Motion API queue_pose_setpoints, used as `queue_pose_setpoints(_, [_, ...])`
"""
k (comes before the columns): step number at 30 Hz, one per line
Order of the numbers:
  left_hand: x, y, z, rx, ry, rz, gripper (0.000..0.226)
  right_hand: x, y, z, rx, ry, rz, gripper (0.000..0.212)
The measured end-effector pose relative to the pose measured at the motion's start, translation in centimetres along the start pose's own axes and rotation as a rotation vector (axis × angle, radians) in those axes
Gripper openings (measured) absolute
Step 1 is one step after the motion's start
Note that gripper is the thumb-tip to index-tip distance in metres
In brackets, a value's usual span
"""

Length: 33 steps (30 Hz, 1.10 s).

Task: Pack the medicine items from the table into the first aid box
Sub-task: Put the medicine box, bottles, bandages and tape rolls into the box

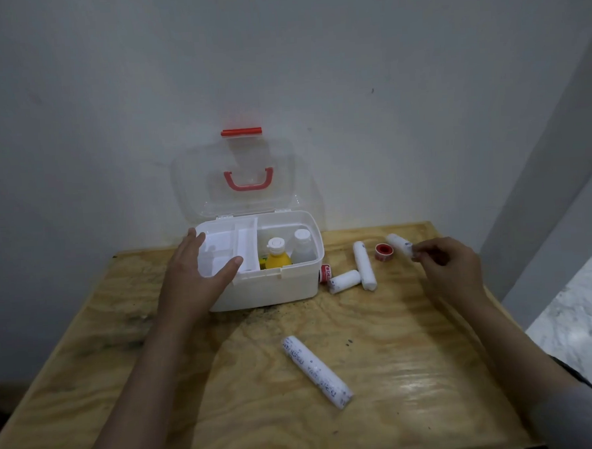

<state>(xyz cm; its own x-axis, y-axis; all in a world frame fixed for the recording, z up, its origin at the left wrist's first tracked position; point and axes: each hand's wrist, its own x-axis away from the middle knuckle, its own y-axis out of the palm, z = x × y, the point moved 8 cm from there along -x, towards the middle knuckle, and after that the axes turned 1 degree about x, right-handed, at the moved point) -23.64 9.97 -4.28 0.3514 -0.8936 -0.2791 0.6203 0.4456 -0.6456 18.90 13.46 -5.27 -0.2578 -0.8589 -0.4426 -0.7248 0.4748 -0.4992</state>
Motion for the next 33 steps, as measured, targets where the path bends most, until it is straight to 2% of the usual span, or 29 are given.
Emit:
queue_pose_setpoints(4, [0.0, 0.0, 0.0, 0.006, -0.002, 0.002, 0.084, 2.5, 0.4, 0.1, 0.077, -0.028, -0.022, 0.018])
queue_pose_setpoints(8, [0.1, 0.0, 0.1, 0.008, 0.003, 0.003, 0.084, 3.0, 1.1, 1.3, 0.123, 0.069, -0.043, 0.021])
queue_pose_setpoints(11, [0.1, -0.1, 0.2, 0.016, 0.013, 0.006, 0.083, 2.8, 2.1, 1.2, 0.174, 0.101, -0.053, 0.041])
queue_pose_setpoints(13, [0.1, -0.2, 0.3, 0.018, 0.017, 0.01, 0.082, 2.4, 2.7, 1.2, 0.212, 0.105, -0.059, 0.047])
queue_pose_setpoints(17, [0.1, -0.1, 0.3, 0.017, 0.017, 0.009, 0.082, 2.0, 2.9, 1.1, 0.207, 0.139, -0.033, 0.031])
queue_pose_setpoints(20, [0.1, -0.1, 0.2, 0.024, 0.022, 0.008, 0.082, 2.1, 1.9, 0.8, 0.146, 0.145, 0.052, 0.025])
queue_pose_setpoints(23, [0.0, 0.0, 0.2, 0.021, 0.016, 0.013, 0.082, 2.6, 1.4, -0.6, 0.074, 0.054, 0.106, 0.02])
queue_pose_setpoints(29, [0.2, -0.3, 0.4, 0.031, 0.028, 0.027, 0.08, 3.8, 4.9, -2.1, 0.139, -0.039, -0.108, 0.018])
queue_pose_setpoints(33, [0.2, -0.2, 0.3, 0.031, 0.019, 0.02, 0.08, 4.1, 6.4, -2.1, 0.23, -0.003, -0.181, 0.03])
